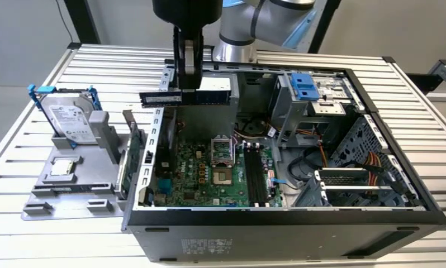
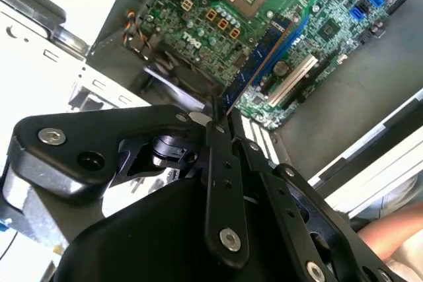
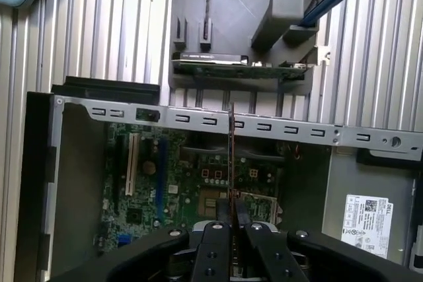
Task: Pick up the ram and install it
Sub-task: 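Pick up the ram and move it above insertion slot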
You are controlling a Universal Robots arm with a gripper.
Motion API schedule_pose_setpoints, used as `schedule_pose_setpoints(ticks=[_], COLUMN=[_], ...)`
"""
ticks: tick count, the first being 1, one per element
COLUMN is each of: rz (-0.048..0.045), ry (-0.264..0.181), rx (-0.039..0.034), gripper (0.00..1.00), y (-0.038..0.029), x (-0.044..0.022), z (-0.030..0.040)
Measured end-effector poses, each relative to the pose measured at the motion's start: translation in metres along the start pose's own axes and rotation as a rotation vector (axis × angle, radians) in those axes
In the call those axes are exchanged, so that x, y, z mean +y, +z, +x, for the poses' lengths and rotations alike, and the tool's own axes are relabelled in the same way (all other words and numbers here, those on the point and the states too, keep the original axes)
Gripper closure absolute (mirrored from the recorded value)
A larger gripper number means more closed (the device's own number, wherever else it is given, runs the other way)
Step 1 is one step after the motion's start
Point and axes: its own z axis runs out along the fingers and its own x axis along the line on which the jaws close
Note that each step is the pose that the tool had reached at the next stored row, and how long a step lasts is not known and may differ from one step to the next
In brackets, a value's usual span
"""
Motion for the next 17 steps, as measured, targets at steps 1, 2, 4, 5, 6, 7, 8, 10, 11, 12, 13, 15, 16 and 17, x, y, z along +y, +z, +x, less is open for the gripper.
schedule_pose_setpoints(ticks=[1,2,4,5,6,7,8,10,11,12,13,15,16,17], rz=[0.0,0.0,0.0,0.0,0.0,0.0001,0.0001,0.0,0.0,0.0,0.0,-0.0002,-0.0001,-0.0002], ry=[0.0,0.0,0.0,0.0,0.0,0.0,0.0,0.001,0.001,0.001,0.002,0.005,0.007,0.01], rx=[0.0,0.0,0.0,0.0001,0.0001,0.0,0.0,0.0,0.0,0.0,0.0002,0.0008,0.0009,0.001], gripper=[1.0,1.0,1.0,1.0,1.0,1.0,1.0,1.0,1.0,1.0,1.0,1.0,1.0,1.0], y=[0.0,0.0,-0.0001,-0.0001,-0.0001,-0.0002,-0.0002,-0.0004,-0.0005,-0.0005,-0.0006,-0.0008,-0.0008,-0.0008], x=[-0.0002,-0.0004,-0.0019,-0.0029,-0.0044,-0.006,-0.0084,-0.015,-0.0186,-0.0222,-0.0253,-0.0308,-0.0328,-0.0344], z=[-0.0015,-0.0032,-0.0069,-0.0086,-0.0101,-0.0114,-0.0121,-0.0126,-0.0125,-0.0122,-0.012,-0.0116,-0.0114,-0.0113])
